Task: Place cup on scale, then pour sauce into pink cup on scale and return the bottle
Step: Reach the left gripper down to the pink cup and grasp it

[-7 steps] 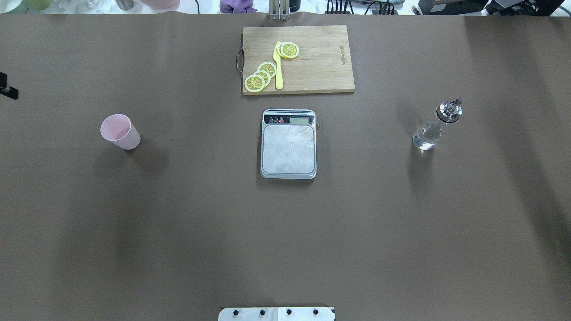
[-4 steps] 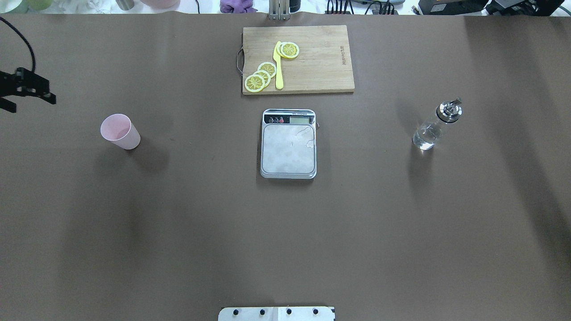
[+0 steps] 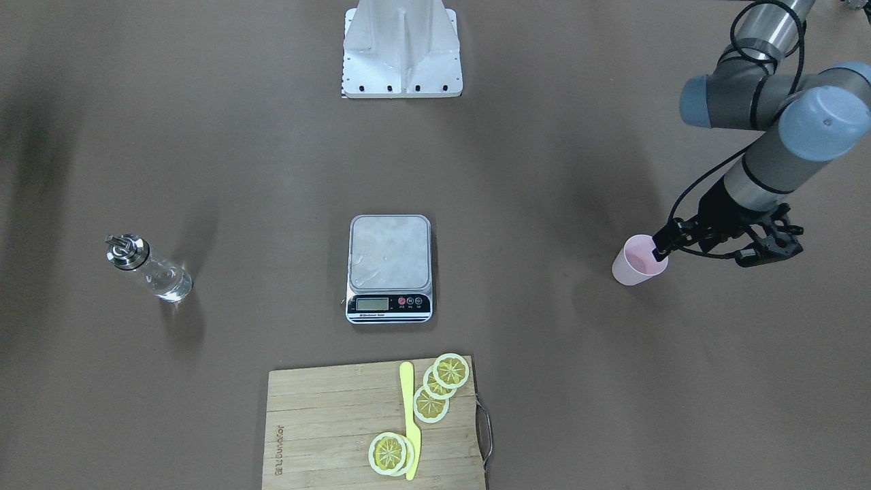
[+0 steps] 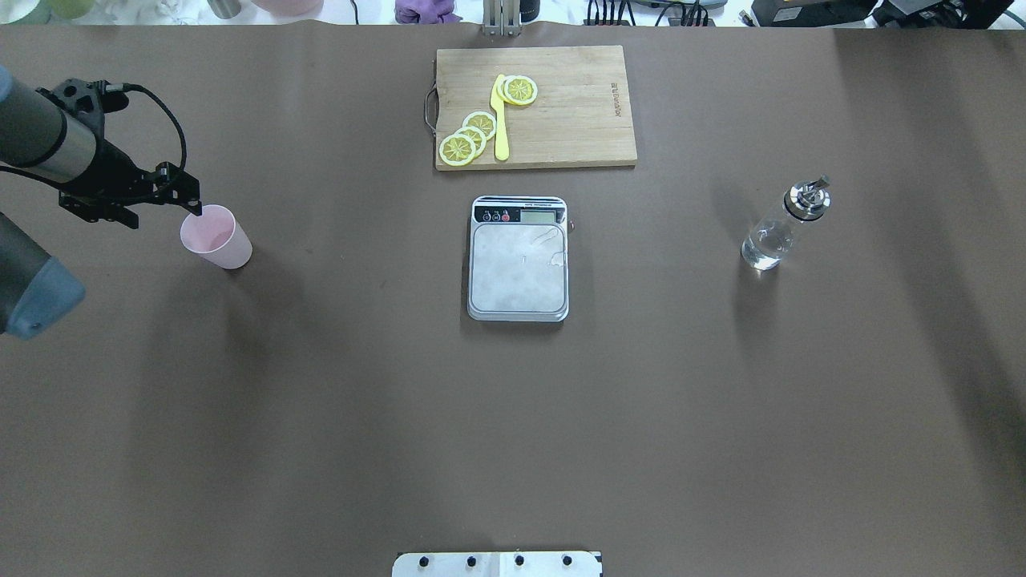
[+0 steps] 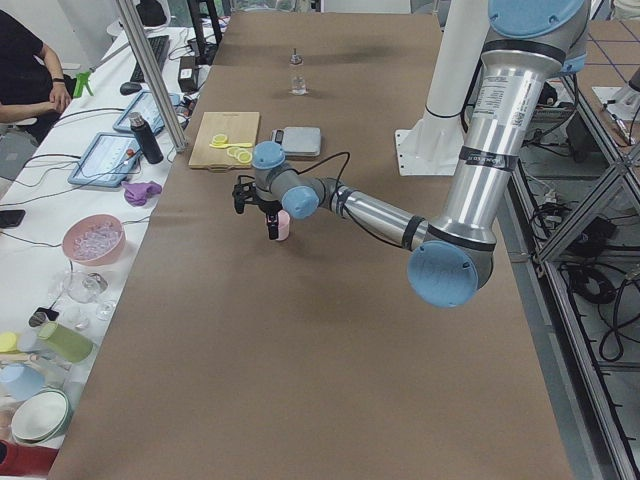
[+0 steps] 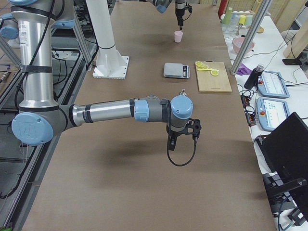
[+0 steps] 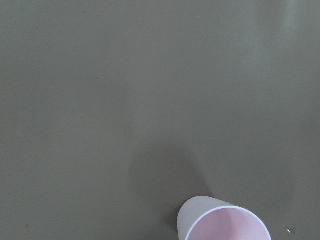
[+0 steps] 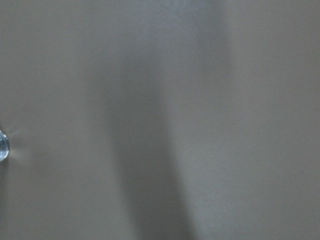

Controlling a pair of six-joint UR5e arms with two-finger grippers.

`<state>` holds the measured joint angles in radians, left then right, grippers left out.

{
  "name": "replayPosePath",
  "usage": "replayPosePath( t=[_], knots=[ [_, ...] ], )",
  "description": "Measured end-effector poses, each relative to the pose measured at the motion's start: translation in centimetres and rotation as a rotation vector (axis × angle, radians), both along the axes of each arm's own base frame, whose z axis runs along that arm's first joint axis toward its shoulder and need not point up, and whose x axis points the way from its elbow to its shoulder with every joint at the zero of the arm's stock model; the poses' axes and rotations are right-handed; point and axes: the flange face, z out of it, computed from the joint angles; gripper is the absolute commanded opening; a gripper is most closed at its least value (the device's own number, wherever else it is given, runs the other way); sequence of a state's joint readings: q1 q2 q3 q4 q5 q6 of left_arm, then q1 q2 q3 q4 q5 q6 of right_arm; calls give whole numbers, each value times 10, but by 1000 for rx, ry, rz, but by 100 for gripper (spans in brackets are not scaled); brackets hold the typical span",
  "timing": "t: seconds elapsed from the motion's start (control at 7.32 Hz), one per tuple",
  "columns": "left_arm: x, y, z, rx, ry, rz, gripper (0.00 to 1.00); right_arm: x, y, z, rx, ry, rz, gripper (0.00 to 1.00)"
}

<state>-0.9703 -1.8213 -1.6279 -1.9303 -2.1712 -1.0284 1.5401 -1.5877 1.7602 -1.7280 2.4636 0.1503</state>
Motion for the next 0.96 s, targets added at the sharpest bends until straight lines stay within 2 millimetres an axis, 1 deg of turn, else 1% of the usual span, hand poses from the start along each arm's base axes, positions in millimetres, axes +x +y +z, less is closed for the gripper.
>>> replayPosePath(
  t=[0.14, 0.41, 0.55, 0.68, 0.82, 0.96],
  knots=[
    [9, 1, 3, 2, -4, 10, 89, 0, 0, 0, -1, 0, 0, 100],
    [16, 3, 5, 5, -8, 21, 52, 1, 0, 0, -2, 0, 1, 100],
    [18, 4, 7, 6, -11, 26, 43, 1, 0, 0, -2, 0, 1, 100],
    [21, 5, 9, 4, -14, 33, 30, 1, 1, 0, -2, 0, 1, 100],
    [26, 6, 12, 1, -18, 41, 0, 1, 1, 0, -3, 0, 1, 100],
    [31, 8, 12, -1, -17, 49, 0, 1, 1, 0, -3, -1, 1, 100]
  ],
)
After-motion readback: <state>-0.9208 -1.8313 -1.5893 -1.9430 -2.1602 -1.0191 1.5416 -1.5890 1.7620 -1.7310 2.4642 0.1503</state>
